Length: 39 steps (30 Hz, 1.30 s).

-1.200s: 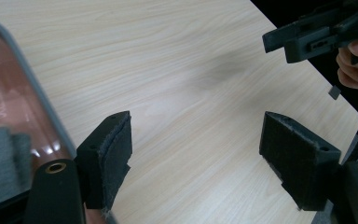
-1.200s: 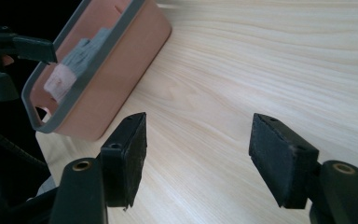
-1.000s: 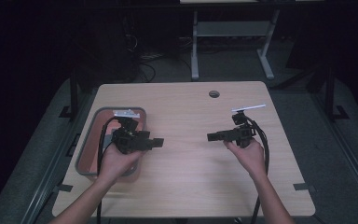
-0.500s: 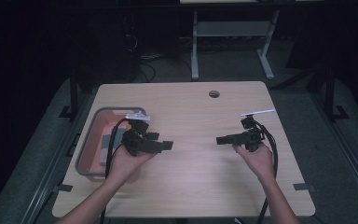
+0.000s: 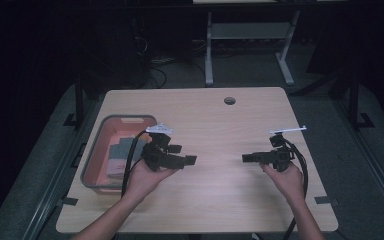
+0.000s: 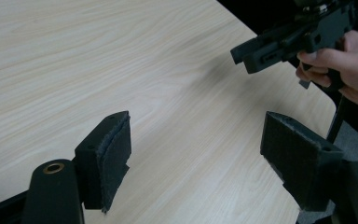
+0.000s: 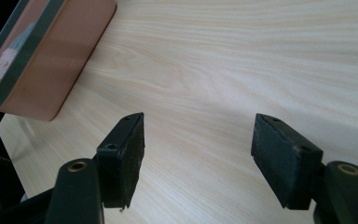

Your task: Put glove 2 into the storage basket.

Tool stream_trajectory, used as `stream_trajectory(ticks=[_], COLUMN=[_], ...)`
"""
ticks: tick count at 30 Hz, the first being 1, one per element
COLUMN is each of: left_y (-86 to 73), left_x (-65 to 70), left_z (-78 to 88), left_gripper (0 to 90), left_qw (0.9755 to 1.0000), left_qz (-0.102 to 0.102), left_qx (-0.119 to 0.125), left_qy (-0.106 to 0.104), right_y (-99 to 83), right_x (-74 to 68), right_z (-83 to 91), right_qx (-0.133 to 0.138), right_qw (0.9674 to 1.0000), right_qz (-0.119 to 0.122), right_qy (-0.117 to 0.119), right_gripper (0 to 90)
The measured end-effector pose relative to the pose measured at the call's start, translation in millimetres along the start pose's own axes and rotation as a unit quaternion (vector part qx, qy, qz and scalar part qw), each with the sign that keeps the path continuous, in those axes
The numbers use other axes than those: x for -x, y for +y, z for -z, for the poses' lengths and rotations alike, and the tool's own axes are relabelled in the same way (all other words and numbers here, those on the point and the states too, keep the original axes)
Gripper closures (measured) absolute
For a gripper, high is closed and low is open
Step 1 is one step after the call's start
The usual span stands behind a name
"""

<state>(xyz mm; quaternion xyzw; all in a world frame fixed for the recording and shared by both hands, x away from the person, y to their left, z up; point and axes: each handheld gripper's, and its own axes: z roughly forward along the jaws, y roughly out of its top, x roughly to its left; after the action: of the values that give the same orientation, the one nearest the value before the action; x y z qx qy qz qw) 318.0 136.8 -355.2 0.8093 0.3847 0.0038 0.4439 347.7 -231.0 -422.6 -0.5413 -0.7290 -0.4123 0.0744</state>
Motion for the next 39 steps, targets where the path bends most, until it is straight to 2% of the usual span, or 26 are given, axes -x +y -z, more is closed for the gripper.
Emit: stream_trajectory(ticks=[8, 11, 17, 29, 39], left_y=[-8.0, -14.3, -25.0, -42.4, -59.7], left_x=[4.9, 6.9, 11.8, 21.2, 26.0], left_z=[-8.9, -14.6, -23.7, -32.7, -39.0], left_gripper=[24.4, 23.9, 23.3, 22.8, 21.9], left_qw=[0.9999, 0.9998, 0.9996, 0.9990, 0.9989], left_qz=[-0.009, -0.009, -0.011, -0.029, -0.027], left_qx=[-0.005, -0.009, -0.014, -0.020, -0.016], left_qy=[-0.001, -0.013, -0.022, -0.026, -0.034], right_y=[-16.2, -22.3, -32.3, -49.0, -59.9], right_x=[12.0, 15.7, 22.2, 25.0, 27.9], right_z=[6.7, 9.1, 12.7, 22.7, 28.0], right_qx=[0.004, 0.007, 0.002, 0.006, 0.004], right_qw=[0.9999, 0.9999, 0.9998, 0.9994, 0.9990], right_qz=[-0.008, -0.004, -0.007, 0.001, 0.011], right_qy=[-0.008, -0.011, -0.019, -0.033, -0.044], right_gripper=[34.1, 34.1, 33.8, 32.7, 32.6])
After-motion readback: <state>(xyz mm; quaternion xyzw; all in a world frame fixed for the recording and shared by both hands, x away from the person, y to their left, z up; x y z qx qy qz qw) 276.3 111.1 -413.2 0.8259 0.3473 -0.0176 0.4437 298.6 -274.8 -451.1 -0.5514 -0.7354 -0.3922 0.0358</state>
